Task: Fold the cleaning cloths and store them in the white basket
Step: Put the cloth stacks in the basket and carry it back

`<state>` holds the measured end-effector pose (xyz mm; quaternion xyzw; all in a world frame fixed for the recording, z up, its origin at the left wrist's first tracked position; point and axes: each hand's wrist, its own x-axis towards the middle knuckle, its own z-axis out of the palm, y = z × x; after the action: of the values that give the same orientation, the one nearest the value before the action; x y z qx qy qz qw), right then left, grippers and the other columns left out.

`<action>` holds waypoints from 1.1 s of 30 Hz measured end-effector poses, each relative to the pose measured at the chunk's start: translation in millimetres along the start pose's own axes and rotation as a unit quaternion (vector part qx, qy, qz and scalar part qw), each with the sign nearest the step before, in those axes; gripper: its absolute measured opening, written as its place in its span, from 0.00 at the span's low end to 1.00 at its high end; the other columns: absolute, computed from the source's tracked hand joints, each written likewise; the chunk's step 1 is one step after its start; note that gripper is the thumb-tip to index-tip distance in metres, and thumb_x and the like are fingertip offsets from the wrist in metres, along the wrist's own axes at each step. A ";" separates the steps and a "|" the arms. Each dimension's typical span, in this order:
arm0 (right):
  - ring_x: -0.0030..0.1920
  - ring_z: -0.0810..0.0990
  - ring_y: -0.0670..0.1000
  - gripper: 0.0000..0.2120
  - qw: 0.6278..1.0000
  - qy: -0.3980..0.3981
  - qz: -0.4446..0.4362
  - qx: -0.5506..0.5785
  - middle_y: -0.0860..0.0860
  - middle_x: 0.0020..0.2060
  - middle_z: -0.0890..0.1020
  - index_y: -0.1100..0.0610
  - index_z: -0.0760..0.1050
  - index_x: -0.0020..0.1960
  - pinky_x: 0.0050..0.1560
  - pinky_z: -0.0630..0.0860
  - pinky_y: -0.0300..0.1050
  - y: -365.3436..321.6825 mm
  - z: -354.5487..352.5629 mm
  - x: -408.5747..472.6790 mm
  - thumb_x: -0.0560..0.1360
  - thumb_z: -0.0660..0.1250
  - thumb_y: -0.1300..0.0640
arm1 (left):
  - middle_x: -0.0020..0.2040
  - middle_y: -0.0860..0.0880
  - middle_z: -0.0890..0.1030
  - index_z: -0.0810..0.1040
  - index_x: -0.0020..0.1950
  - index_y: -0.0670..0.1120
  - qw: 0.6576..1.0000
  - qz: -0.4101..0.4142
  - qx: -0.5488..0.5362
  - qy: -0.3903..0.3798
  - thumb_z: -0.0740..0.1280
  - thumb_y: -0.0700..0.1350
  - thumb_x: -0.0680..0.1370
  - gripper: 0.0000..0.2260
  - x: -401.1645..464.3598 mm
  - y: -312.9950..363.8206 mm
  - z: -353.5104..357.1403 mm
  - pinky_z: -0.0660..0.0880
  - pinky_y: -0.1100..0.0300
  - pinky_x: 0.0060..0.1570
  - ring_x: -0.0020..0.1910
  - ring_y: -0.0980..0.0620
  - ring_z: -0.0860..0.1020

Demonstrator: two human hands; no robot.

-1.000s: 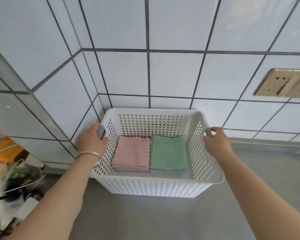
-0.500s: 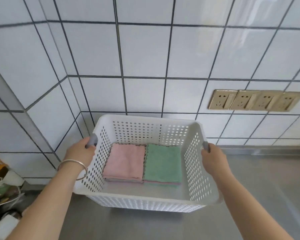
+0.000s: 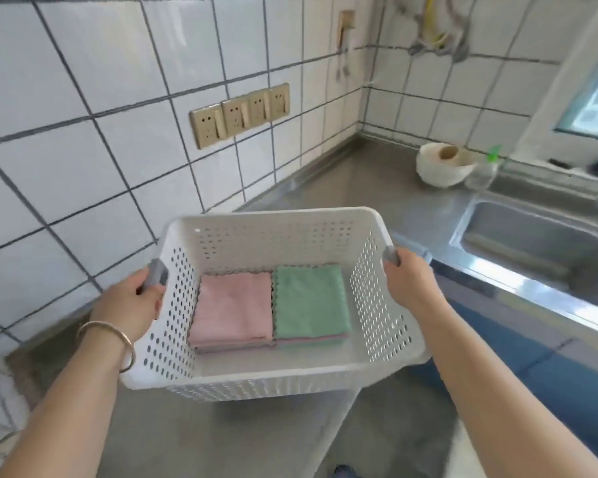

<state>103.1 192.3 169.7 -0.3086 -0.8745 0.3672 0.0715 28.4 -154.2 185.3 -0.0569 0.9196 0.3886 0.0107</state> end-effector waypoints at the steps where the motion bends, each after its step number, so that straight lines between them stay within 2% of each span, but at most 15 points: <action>1: 0.32 0.68 0.50 0.12 0.999 0.012 0.026 0.016 0.53 0.36 0.73 0.60 0.69 0.43 0.31 0.63 0.44 21.6 -11.7 -16.5 0.79 0.52 0.56 | 0.35 0.38 0.79 0.76 0.42 0.47 0.999 0.023 -0.001 -0.025 0.60 0.45 0.78 0.08 -8.5 5.3 8.8 0.69 0.53 0.38 0.33 0.44 0.75; 5: 0.30 0.69 0.50 0.11 0.984 0.093 0.138 0.066 0.53 0.36 0.75 0.61 0.73 0.48 0.30 0.67 0.41 109.7 -62.3 -90.0 0.78 0.54 0.57 | 0.30 0.44 0.73 0.76 0.43 0.48 0.985 0.111 -0.013 -0.131 0.59 0.42 0.78 0.07 -56.7 42.1 58.4 0.62 0.59 0.31 0.28 0.48 0.67; 8: 0.31 0.69 0.48 0.11 0.965 0.159 0.192 0.085 0.52 0.37 0.74 0.59 0.73 0.48 0.31 0.66 0.40 159.5 -92.5 -153.3 0.79 0.54 0.56 | 0.29 0.46 0.71 0.77 0.47 0.48 0.970 0.142 -0.024 -0.196 0.59 0.41 0.78 0.08 -92.6 64.5 96.8 0.64 0.58 0.36 0.30 0.47 0.66; 11: 0.32 0.69 0.49 0.11 0.936 0.224 0.257 0.088 0.51 0.37 0.75 0.60 0.73 0.49 0.30 0.65 0.41 203.8 -121.3 -224.3 0.79 0.54 0.56 | 0.31 0.45 0.72 0.77 0.46 0.50 0.944 0.192 -0.012 -0.268 0.59 0.41 0.78 0.08 -139.6 91.2 132.5 0.64 0.56 0.37 0.31 0.47 0.67; 13: 0.36 0.72 0.51 0.10 0.909 0.273 0.304 0.082 0.52 0.39 0.76 0.59 0.73 0.50 0.34 0.66 0.43 232.4 -140.3 -285.1 0.78 0.54 0.58 | 0.32 0.44 0.75 0.77 0.47 0.52 0.919 0.237 -0.010 -0.315 0.60 0.41 0.78 0.08 -185.5 107.4 157.7 0.66 0.56 0.36 0.31 0.47 0.69; 15: 0.44 0.74 0.56 0.11 0.885 0.306 0.337 0.097 0.55 0.45 0.78 0.59 0.74 0.53 0.42 0.67 0.43 253.5 -150.7 -336.7 0.78 0.54 0.59 | 0.32 0.44 0.76 0.79 0.53 0.49 0.899 0.278 -0.003 -0.339 0.61 0.41 0.78 0.09 -227.5 118.1 170.7 0.66 0.57 0.35 0.30 0.46 0.70; 17: 0.50 0.75 0.58 0.13 0.857 0.338 0.370 0.119 0.57 0.48 0.78 0.60 0.74 0.56 0.45 0.66 0.44 269.0 -159.5 -393.6 0.77 0.55 0.59 | 0.34 0.43 0.78 0.78 0.58 0.47 0.881 0.306 -0.006 -0.361 0.61 0.41 0.77 0.12 -270.0 123.3 185.5 0.67 0.58 0.35 0.31 0.46 0.72; 22: 0.58 0.74 0.59 0.17 0.787 0.398 0.453 0.130 0.58 0.57 0.78 0.58 0.72 0.63 0.52 0.69 0.47 307.0 -179.5 -540.8 0.78 0.54 0.56 | 0.42 0.42 0.81 0.76 0.62 0.51 0.816 0.361 0.039 -0.449 0.61 0.44 0.78 0.13 -396.7 126.4 201.8 0.76 0.54 0.34 0.37 0.43 0.79; 24: 0.57 0.75 0.57 0.17 0.761 0.415 0.481 0.130 0.56 0.57 0.78 0.57 0.72 0.62 0.52 0.70 0.47 316.6 -185.1 -598.7 0.79 0.53 0.55 | 0.42 0.42 0.81 0.76 0.61 0.51 0.785 0.377 0.051 -0.489 0.61 0.43 0.78 0.13 -451.8 122.3 202.1 0.76 0.54 0.34 0.38 0.41 0.79; 26: 0.52 0.74 0.55 0.16 0.728 0.443 0.506 0.134 0.55 0.55 0.78 0.56 0.72 0.61 0.49 0.70 0.47 325.6 -188.5 -656.6 0.78 0.53 0.55 | 0.42 0.41 0.81 0.77 0.60 0.49 0.758 0.392 0.049 -0.520 0.61 0.41 0.78 0.13 -506.6 115.2 209.5 0.76 0.50 0.40 0.39 0.40 0.79; 30: 0.43 0.74 0.54 0.14 0.658 0.487 0.557 0.139 0.54 0.46 0.76 0.56 0.72 0.58 0.42 0.68 0.45 344.9 -192.1 -753.8 0.77 0.53 0.57 | 0.41 0.43 0.81 0.77 0.60 0.49 0.704 0.416 0.056 -0.573 0.62 0.42 0.78 0.12 -604.4 108.1 224.4 0.69 0.57 0.35 0.34 0.47 0.74; 32: 0.36 0.73 0.52 0.15 0.633 0.504 0.569 0.145 0.55 0.46 0.77 0.58 0.71 0.61 0.34 0.67 0.43 354.5 -195.8 -789.2 0.78 0.53 0.58 | 0.37 0.42 0.80 0.78 0.60 0.47 0.676 0.424 0.056 -0.599 0.63 0.42 0.77 0.12 -645.4 112.0 230.9 0.67 0.58 0.35 0.32 0.47 0.72; 33: 0.36 0.73 0.51 0.16 0.621 0.509 0.579 0.144 0.56 0.47 0.77 0.58 0.70 0.63 0.32 0.66 0.42 359.5 -199.6 -807.3 0.78 0.52 0.58 | 0.35 0.42 0.79 0.78 0.60 0.46 0.663 0.428 0.057 -0.612 0.63 0.41 0.77 0.12 -668.8 115.7 235.1 0.66 0.59 0.35 0.31 0.47 0.71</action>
<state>993.7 27.6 148.7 -0.8744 -0.2750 0.2380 0.3210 673.8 158.5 146.5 0.5939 0.6496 0.2450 0.4064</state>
